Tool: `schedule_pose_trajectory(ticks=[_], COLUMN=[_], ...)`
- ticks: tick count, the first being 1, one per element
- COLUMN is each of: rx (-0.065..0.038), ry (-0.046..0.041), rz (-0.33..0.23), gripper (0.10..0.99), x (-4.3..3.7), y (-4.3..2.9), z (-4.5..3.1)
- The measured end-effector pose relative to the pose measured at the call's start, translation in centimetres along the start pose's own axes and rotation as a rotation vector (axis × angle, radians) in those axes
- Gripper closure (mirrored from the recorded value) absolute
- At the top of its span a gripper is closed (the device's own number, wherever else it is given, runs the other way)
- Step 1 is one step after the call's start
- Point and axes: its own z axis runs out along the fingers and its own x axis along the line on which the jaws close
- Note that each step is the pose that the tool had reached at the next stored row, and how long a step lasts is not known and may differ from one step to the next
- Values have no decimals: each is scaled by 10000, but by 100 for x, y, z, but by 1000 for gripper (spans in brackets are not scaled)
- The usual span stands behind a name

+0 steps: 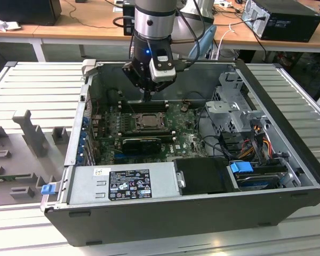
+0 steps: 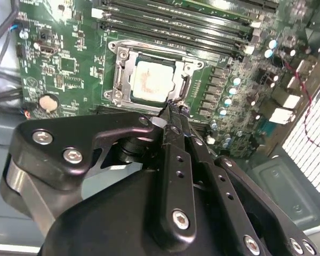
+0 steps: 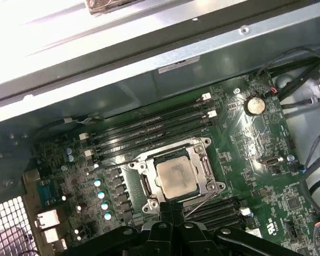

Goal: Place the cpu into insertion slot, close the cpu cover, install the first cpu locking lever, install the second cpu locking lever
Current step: 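Install the first cpu locking lever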

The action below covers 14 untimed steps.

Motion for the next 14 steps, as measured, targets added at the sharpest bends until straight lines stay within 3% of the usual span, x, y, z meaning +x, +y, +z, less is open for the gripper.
schedule_pose_trajectory(ticks=[3, 5, 7, 9, 14], rx=[32, 68, 76, 57, -21], ry=[4, 16, 4, -110, -538], rz=[-839, -1778, -2051, -2161, -2388], gripper=[980, 980, 980, 980, 980], x=[-1, -1, 0, 1, 24], y=[0, 0, -1, -1, -11], z=[3, 10, 14, 20, 47])
